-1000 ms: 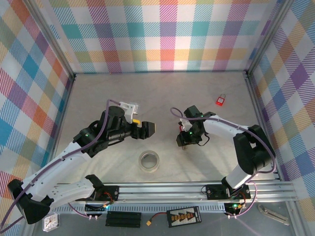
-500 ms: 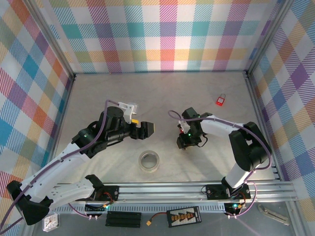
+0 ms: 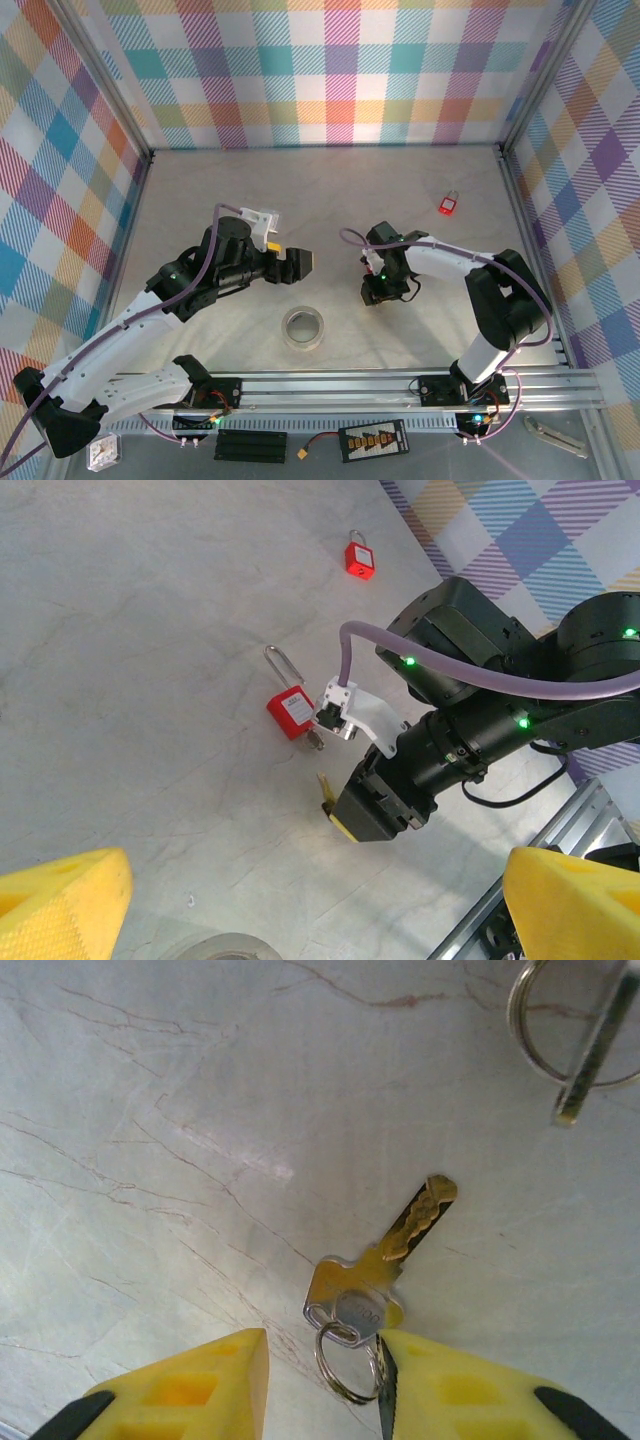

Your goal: Unlock with the key

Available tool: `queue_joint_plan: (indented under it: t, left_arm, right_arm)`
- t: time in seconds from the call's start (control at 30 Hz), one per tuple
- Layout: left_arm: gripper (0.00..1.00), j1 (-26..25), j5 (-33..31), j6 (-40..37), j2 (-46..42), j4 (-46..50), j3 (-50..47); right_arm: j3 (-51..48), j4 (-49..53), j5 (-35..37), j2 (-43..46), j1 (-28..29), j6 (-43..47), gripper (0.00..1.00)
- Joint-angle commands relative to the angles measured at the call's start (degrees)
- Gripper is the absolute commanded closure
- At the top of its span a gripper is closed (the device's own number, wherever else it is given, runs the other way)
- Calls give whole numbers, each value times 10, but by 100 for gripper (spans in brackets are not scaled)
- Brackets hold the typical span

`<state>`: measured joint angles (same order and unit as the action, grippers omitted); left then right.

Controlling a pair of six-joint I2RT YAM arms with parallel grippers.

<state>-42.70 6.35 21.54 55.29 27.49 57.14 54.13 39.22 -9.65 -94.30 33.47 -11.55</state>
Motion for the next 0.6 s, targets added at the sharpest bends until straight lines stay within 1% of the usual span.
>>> queue_joint_plan:
  t: [0.0,0.17,0.37,0.47,0.57]
  left_arm:
    - [5,-3,-7,-12,-8,13,4]
    - [5,-3,-11,-13,-7,16,4]
    - [5,-4,-22,-4,-6,18,1]
    - [5,-4,-35,14,-4,17,0]
    - [5,-4,-34,50,-1,1,-5]
  right_arm:
    - [-11,16,8,12,6,-11,66]
    - [-12,19,17,8,10,-13,74]
    - [-17,21,18,14,12,-10,89]
    - [-19,23,16,24,13,-8,97]
    - [-13,29,22,55,13,-15,100]
